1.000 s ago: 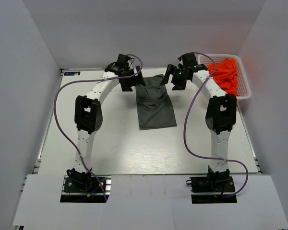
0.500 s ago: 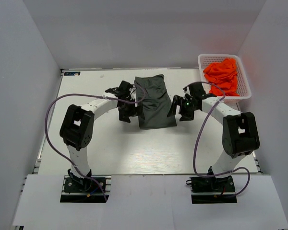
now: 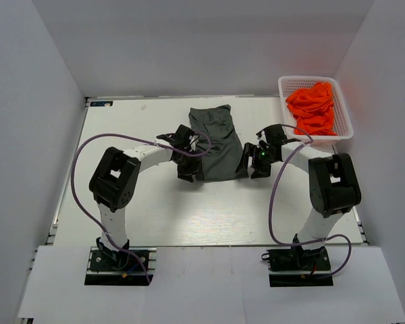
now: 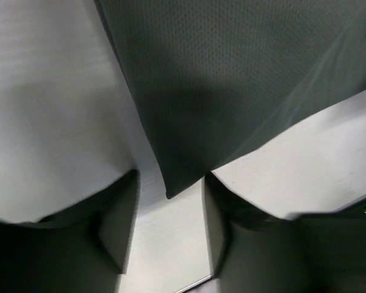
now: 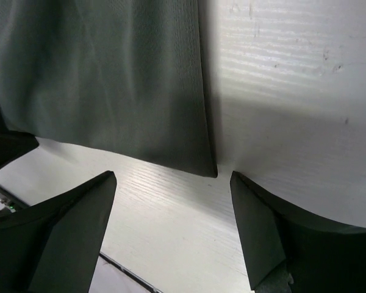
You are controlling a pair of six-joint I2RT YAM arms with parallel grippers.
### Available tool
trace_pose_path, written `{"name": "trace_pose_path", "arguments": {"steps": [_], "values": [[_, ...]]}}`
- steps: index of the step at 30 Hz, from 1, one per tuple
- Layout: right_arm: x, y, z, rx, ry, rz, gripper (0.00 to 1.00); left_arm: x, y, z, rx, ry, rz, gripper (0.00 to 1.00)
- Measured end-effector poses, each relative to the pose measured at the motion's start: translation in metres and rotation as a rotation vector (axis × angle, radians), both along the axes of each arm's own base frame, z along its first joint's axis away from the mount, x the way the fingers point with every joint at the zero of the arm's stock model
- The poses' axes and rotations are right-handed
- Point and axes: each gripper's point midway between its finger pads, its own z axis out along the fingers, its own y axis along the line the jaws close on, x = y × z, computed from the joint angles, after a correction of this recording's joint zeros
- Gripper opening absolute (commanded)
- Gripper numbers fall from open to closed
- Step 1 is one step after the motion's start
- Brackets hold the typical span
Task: Fold and stack the t-shirts
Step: Fold the tshirt
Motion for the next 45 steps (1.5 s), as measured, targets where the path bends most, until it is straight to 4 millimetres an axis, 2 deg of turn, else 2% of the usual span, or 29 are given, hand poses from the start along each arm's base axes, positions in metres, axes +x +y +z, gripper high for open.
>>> {"name": "trace_pose_path", "arguments": {"steps": [2, 3, 5, 6, 8, 9, 12, 13, 17, 20, 23, 25, 29, 33, 36, 38, 42, 45], "values": [[0.003, 0.001, 0.000, 0.008, -0.001, 0.001, 0.73, 0.002, 0.000, -0.004, 0.003, 0.000, 0.001, 0.45], [0.005, 0.002, -0.001, 0.012, -0.001, 0.002, 0.66, 0.002, -0.001, -0.005, 0.004, 0.002, 0.001, 0.38], [0.009, 0.004, -0.003, 0.018, 0.001, 0.004, 0.62, 0.005, -0.002, -0.007, 0.000, 0.002, 0.004, 0.34], [0.009, 0.005, -0.005, 0.026, 0.006, 0.006, 0.51, 0.005, -0.003, -0.008, -0.001, 0.003, 0.004, 0.28], [0.011, 0.005, -0.007, 0.026, 0.004, 0.011, 0.37, 0.007, -0.004, -0.009, -0.003, 0.001, 0.004, 0.24], [0.010, 0.006, -0.010, 0.026, 0.012, 0.011, 0.23, 0.007, -0.004, -0.009, -0.004, -0.001, 0.005, 0.16], [0.007, 0.007, -0.016, 0.034, 0.039, 0.015, 0.03, 0.008, -0.005, -0.009, -0.005, -0.002, 0.004, 0.04], [0.006, 0.007, -0.017, 0.037, 0.044, 0.013, 0.00, 0.007, -0.005, -0.009, -0.007, -0.001, 0.003, 0.00], [0.004, 0.008, -0.017, 0.045, 0.050, 0.016, 0.00, 0.006, -0.006, -0.009, -0.016, 0.003, -0.001, 0.00], [-0.010, 0.006, -0.016, 0.051, 0.065, 0.020, 0.00, -0.001, -0.005, -0.009, -0.026, 0.012, -0.007, 0.00], [-0.035, 0.001, -0.008, 0.053, 0.082, 0.029, 0.00, -0.024, 0.002, -0.010, -0.015, 0.052, -0.019, 0.00], [-0.055, -0.001, 0.001, 0.062, 0.089, 0.042, 0.00, -0.048, 0.006, -0.006, -0.018, 0.086, -0.040, 0.00], [-0.096, -0.005, 0.021, 0.083, 0.109, 0.069, 0.00, -0.096, 0.009, 0.020, -0.051, 0.146, -0.091, 0.00], [-0.121, -0.009, 0.042, 0.098, 0.122, 0.082, 0.00, -0.115, 0.006, 0.058, -0.092, 0.142, -0.130, 0.00], [-0.130, -0.009, 0.059, 0.116, 0.102, 0.095, 0.00, -0.112, 0.003, 0.085, -0.114, 0.117, -0.142, 0.00], [-0.126, -0.008, 0.072, 0.121, 0.084, 0.098, 0.00, -0.107, 0.001, 0.098, -0.117, 0.093, -0.145, 0.00], [-0.100, -0.001, 0.101, 0.144, -0.001, 0.107, 0.00, -0.089, -0.001, 0.117, -0.101, 0.037, -0.136, 0.00], [-0.077, 0.004, 0.117, 0.153, -0.042, 0.111, 0.00, -0.058, -0.006, 0.132, -0.062, -0.035, -0.106, 0.00]]}}
